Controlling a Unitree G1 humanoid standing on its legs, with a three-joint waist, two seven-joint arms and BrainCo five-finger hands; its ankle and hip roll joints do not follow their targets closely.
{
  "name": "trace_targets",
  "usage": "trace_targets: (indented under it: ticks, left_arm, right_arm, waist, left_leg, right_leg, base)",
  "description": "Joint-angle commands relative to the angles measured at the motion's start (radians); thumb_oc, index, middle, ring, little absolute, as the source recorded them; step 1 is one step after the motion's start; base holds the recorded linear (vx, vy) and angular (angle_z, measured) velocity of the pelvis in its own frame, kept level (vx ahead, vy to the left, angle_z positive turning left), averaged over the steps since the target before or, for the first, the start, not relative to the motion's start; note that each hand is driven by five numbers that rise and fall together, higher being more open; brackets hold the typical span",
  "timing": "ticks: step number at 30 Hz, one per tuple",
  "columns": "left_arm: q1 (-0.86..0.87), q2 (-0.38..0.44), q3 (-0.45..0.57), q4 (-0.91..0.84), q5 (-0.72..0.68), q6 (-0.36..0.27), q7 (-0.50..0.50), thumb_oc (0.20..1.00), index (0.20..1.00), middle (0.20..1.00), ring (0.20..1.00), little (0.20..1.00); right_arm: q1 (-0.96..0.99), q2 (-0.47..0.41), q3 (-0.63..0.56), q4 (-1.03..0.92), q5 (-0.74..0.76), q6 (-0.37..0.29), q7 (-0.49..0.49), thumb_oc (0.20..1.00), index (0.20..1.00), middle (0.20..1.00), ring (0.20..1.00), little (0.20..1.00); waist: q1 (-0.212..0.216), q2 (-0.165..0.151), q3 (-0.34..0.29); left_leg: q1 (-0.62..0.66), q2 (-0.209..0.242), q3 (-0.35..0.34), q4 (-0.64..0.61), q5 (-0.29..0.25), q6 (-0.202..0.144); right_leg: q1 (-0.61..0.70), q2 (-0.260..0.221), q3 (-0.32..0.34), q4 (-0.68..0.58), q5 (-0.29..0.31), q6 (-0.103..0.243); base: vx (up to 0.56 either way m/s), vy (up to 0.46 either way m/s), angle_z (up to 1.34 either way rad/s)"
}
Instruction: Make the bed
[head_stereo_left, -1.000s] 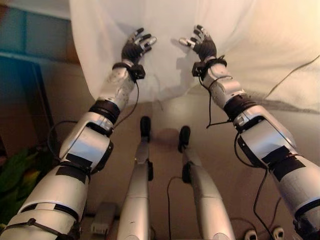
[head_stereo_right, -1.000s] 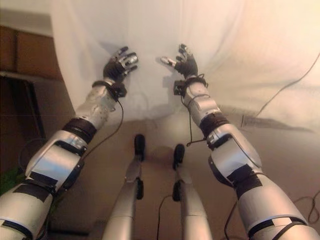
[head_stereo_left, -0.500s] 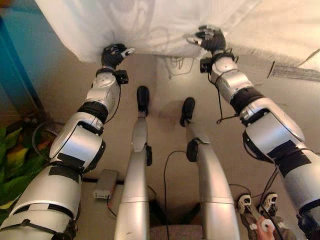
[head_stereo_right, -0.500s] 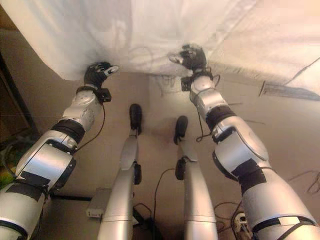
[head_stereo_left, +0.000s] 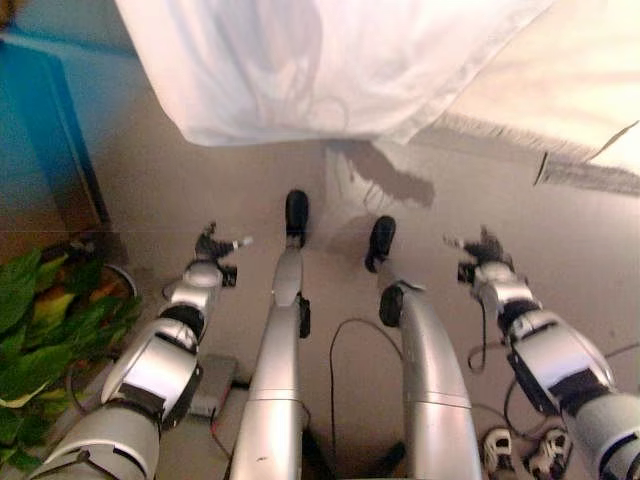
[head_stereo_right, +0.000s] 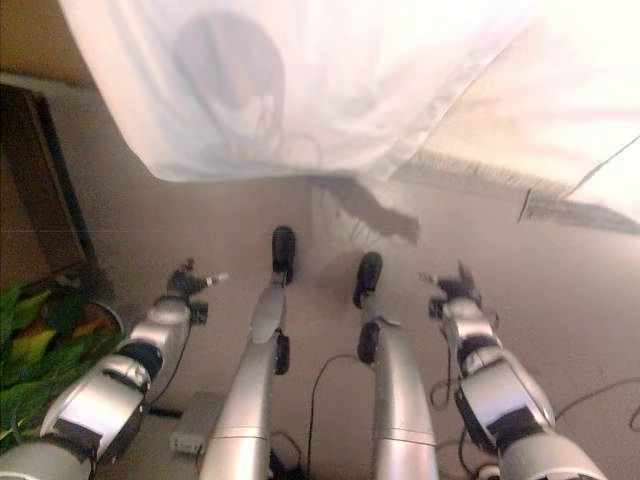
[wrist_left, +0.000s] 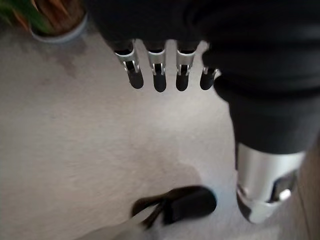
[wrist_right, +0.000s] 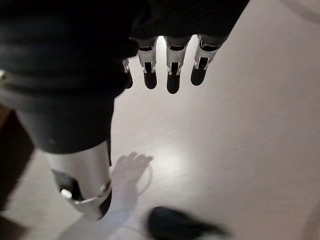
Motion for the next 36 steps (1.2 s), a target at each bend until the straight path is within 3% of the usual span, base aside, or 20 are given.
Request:
trace_targets:
  ticks: [1, 2, 6, 7, 8, 16, 20, 26, 36]
  left_arm:
    - [0.099, -0.083, 0.021, 0.03, 0.115, -0.007, -0.037, 1.0, 1.0, 1.0, 1.0, 1.0]
    - [0.103, -0.083, 0.021, 0.029, 0.115, -0.006, -0.037, 1.0, 1.0, 1.0, 1.0, 1.0]
    - [0.249, -0.11, 0.046, 0.012, 0.172, -0.02, -0.112, 1.0, 1.0, 1.0, 1.0, 1.0]
    - [0.249, -0.11, 0.046, 0.012, 0.172, -0.02, -0.112, 1.0, 1.0, 1.0, 1.0, 1.0]
    - [0.325, -0.115, 0.069, 0.012, 0.209, -0.029, -0.131, 1.0, 1.0, 1.0, 1.0, 1.0]
    - [0.473, -0.146, 0.093, 0.058, 0.378, -0.021, -0.176, 1.0, 1.0, 1.0, 1.0, 1.0]
    - [0.521, -0.16, 0.133, 0.104, 0.411, -0.011, -0.177, 1.0, 1.0, 1.0, 1.0, 1.0]
    - [0.561, -0.154, 0.154, 0.149, 0.458, 0.004, -0.187, 1.0, 1.0, 1.0, 1.0, 1.0]
    - [0.588, -0.149, 0.171, 0.162, 0.482, 0.005, -0.185, 1.0, 1.0, 1.0, 1.0, 1.0]
  right_arm:
    - [0.14, -0.009, 0.018, -0.072, -0.113, -0.007, 0.039, 1.0, 1.0, 1.0, 1.0, 1.0]
    - [0.144, -0.008, 0.018, -0.075, -0.113, -0.006, 0.039, 1.0, 1.0, 1.0, 1.0, 1.0]
    - [0.267, 0.013, 0.016, -0.14, -0.238, -0.008, 0.086, 1.0, 1.0, 1.0, 1.0, 1.0]
    - [0.268, 0.013, 0.016, -0.14, -0.238, -0.008, 0.086, 1.0, 1.0, 1.0, 1.0, 1.0]
    - [0.328, 0.022, 0.051, -0.172, -0.376, -0.002, 0.091, 1.0, 1.0, 1.0, 1.0, 1.0]
    - [0.456, 0.069, 0.03, -0.099, -0.546, 0.038, 0.151, 1.0, 1.0, 1.0, 1.0, 1.0]
    - [0.499, 0.092, 0.018, -0.053, -0.581, 0.056, 0.169, 1.0, 1.0, 1.0, 1.0, 1.0]
    - [0.546, 0.119, -0.003, -0.027, -0.565, 0.068, 0.201, 1.0, 1.0, 1.0, 1.0, 1.0]
    - [0.574, 0.139, -0.001, -0.013, -0.571, 0.068, 0.207, 1.0, 1.0, 1.0, 1.0, 1.0]
  waist:
    - [-0.04, 0.011, 0.045]
    - [-0.04, 0.011, 0.045]
    - [-0.041, 0.008, 0.037]
    - [-0.041, 0.008, 0.041]
    - [-0.033, 0.008, -0.029]
    - [-0.019, -0.002, -0.263]
    - [-0.006, -0.013, -0.35]
    - [-0.006, -0.022, -0.413]
    - [-0.004, -0.025, -0.431]
  left_leg:
    - [0.19, -0.065, 0.049, 0.189, -0.215, 0.025]
    - [0.195, -0.066, 0.048, 0.186, -0.215, 0.025]
    - [0.505, -0.073, 0.04, 0.085, -0.184, 0.025]
    - [0.51, -0.073, 0.04, 0.083, -0.184, 0.025]
    - [0.625, -0.069, 0.037, 0.022, -0.182, 0.025]
    - [0.905, -0.055, 0.062, -0.114, -0.203, 0.031]
    - [0.99, -0.051, 0.08, -0.146, -0.223, 0.04]
    - [1.055, -0.042, 0.106, -0.185, -0.226, 0.045]
    - [1.076, -0.039, 0.116, -0.185, -0.232, 0.047]
  right_leg:
    - [0.257, 0.027, -0.012, -0.199, 0.095, 0.078]
    - [0.262, 0.027, -0.012, -0.201, 0.095, 0.078]
    - [0.587, 0.031, -0.023, -0.289, 0.114, 0.08]
    - [0.591, 0.032, -0.023, -0.291, 0.115, 0.08]
    - [0.72, 0.039, -0.026, -0.369, 0.123, 0.091]
    - [1.015, 0.077, -0.019, -0.591, 0.159, 0.118]
    - [1.099, 0.094, -0.005, -0.655, 0.169, 0.119]
    - [1.152, 0.107, 0.004, -0.66, 0.163, 0.117]
    - [1.177, 0.11, 0.003, -0.674, 0.162, 0.117]
  base:
    - [-0.06, 0.004, 0.07]
    - [-0.03, 0.009, 0.04]
    - [-0.02, -0.02, 0.05]
    - [0.16, -0.077, 0.17]
    - [0.21, -0.068, 0.15]
    - [0.14, -0.054, 0.01]
    - [0.1, -0.03, -0.04]
    - [0.04, -0.008, -0.09]
    - [0.0, 0.001, -0.07]
